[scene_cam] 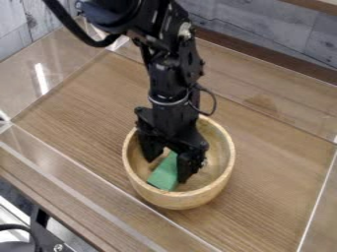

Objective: Move green stick from inside the wooden bowl to the table next to it

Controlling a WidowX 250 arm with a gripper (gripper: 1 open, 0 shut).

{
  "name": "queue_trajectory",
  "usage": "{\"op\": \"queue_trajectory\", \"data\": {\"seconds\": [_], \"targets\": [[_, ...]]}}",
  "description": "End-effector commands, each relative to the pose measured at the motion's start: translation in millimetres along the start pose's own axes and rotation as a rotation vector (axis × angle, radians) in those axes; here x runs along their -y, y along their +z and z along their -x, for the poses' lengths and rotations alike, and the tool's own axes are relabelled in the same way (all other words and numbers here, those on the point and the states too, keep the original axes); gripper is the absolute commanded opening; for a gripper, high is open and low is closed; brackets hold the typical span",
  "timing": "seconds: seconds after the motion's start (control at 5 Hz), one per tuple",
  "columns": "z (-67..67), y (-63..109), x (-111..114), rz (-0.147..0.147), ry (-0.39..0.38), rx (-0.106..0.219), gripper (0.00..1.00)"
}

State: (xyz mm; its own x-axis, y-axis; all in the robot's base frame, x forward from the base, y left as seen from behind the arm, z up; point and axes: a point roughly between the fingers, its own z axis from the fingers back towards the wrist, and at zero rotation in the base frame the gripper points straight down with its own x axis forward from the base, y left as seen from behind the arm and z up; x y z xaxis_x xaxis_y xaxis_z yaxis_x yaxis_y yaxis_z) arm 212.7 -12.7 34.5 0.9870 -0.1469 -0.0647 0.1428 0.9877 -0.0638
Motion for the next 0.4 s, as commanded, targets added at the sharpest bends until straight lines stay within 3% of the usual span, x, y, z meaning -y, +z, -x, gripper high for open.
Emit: {"op": "queue_trajectory", "data": {"seconds": [0.0,0.2], "targets": [[-4.0,2.0,-3.0,-0.012,0.002,0.026,1.00],[-3.5,-0.7,-3.0,-0.014,0.005,0.024,0.00]]}}
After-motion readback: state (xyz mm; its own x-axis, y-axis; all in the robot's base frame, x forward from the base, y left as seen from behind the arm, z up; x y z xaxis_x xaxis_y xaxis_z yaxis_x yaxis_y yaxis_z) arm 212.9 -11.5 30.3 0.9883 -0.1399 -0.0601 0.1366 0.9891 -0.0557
